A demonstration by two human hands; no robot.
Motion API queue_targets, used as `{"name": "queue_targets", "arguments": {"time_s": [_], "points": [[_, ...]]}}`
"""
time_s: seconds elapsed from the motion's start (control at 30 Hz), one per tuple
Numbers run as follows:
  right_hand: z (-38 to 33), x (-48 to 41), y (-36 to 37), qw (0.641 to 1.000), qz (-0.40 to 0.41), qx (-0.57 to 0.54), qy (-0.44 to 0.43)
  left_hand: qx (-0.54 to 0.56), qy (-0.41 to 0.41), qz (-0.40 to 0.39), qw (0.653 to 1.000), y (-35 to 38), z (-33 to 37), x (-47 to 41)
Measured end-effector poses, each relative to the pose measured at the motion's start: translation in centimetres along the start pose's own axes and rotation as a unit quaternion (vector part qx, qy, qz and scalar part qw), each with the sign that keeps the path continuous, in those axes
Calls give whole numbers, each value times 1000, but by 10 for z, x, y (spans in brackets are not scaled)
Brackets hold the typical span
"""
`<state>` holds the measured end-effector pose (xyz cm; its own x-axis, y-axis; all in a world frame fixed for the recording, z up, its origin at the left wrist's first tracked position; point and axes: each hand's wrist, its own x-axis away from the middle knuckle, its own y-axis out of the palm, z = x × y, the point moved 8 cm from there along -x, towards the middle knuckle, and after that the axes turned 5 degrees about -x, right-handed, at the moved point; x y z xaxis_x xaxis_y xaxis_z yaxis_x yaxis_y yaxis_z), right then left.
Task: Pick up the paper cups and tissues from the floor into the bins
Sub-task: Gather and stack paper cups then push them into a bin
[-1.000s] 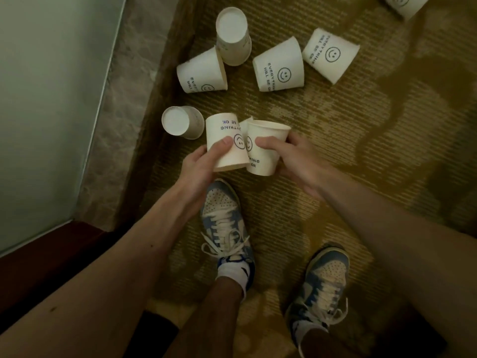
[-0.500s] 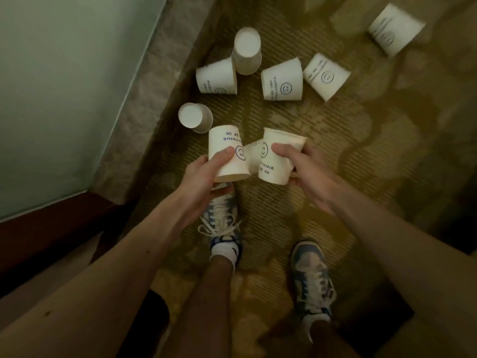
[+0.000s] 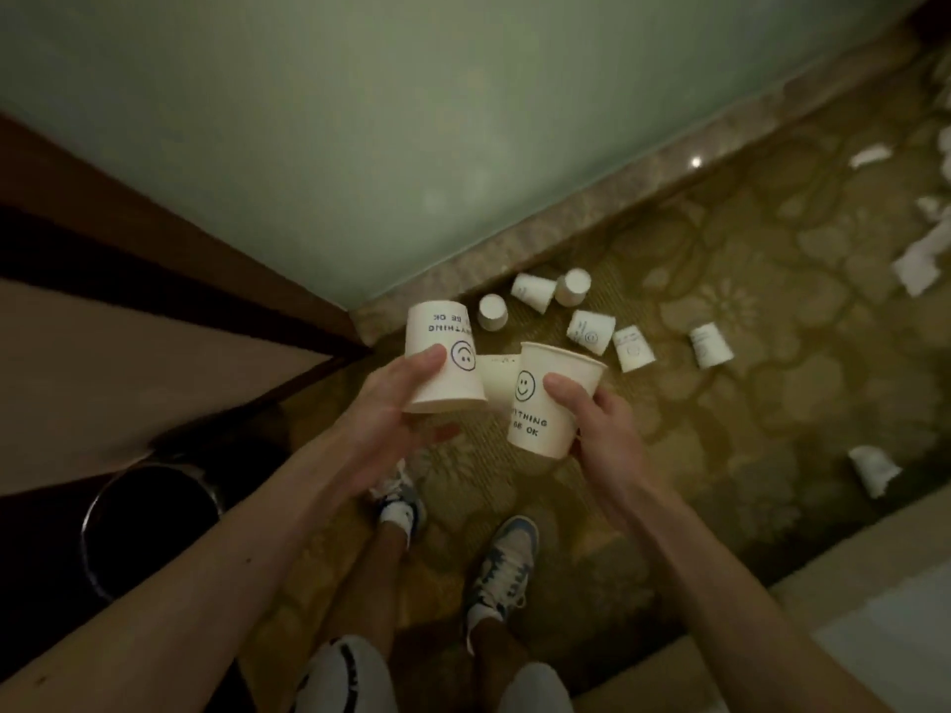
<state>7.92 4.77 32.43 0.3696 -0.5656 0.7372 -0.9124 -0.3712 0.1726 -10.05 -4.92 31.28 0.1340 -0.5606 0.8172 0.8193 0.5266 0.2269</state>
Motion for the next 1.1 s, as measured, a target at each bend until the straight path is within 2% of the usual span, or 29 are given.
{"name": "queue_targets", "arguments": {"time_s": [0.1, 0.2, 0.37, 0.53, 0.63, 0.93, 1.1], "points": [[-10, 43, 48, 998, -41, 42, 1, 53, 29, 38, 997, -38, 1, 62], [4, 70, 98, 993, -84, 77, 8, 102, 18, 92, 990, -83, -22, 113], [71, 95, 187, 982, -139, 121, 51, 182, -10, 186, 966, -165, -92, 173], [142, 108, 267, 969, -178, 149, 80, 271, -26, 209, 939, -243, -153, 206], [178, 110, 300, 968, -174, 163, 83, 314, -31, 217, 924, -281, -179, 214], [248, 77, 350, 960, -116, 246, 66, 324, -146, 312, 881, -376, -245, 181], [271, 59, 368, 954, -111, 274, 52, 295, -162, 326, 883, -414, -268, 161]]}}
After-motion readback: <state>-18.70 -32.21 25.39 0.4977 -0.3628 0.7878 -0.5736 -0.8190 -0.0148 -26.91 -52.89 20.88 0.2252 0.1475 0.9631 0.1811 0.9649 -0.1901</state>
